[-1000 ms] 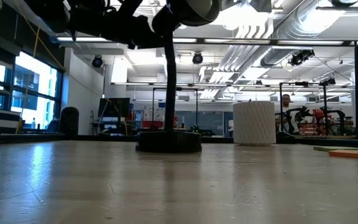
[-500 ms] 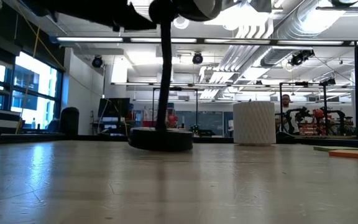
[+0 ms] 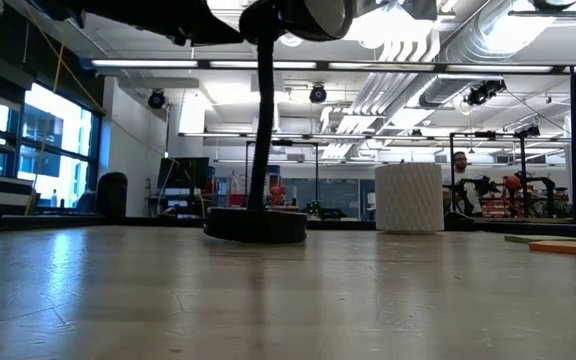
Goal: Screw lightbulb
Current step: Insert the white lightbulb into the black lamp
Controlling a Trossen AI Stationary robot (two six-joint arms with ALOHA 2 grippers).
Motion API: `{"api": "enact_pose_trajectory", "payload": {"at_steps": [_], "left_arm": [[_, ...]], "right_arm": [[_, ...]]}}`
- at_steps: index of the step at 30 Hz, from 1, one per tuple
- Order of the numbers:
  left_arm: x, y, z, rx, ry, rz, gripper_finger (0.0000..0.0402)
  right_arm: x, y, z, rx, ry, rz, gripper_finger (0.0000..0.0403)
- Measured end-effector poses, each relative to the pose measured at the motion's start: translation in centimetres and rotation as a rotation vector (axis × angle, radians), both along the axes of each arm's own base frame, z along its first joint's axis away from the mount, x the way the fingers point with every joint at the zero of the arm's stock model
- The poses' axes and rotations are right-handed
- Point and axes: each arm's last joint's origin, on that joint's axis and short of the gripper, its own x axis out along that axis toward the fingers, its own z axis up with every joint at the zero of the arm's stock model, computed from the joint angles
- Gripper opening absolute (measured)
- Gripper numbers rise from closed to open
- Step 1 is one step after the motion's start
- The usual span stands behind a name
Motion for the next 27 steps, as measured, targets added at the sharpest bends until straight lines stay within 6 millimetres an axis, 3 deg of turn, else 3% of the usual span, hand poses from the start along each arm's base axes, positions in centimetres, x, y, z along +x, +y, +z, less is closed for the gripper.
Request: {"api": "enact_pose_trajectory", "payload": {"at_steps": [6,15,27], "left_arm": [[-0.2,0.6,-0.8,0.012,0.093,0.079,0.0],[-0.4,0.6,-2.0,-0.022,0.086,0.068,0.0],[-0.3,0.4,-1.8,-0.041,0.059,0.002,0.0]], "right_arm": [[0.6,-1.7,-0.2,0.1,0.0,0.005,0.02],[1.1,-3.7,-0.2,0.166,-0.009,-0.009,0.0283],[1.3,-5.0,-0.2,0.216,-0.02,-0.028,0.0289]]}}
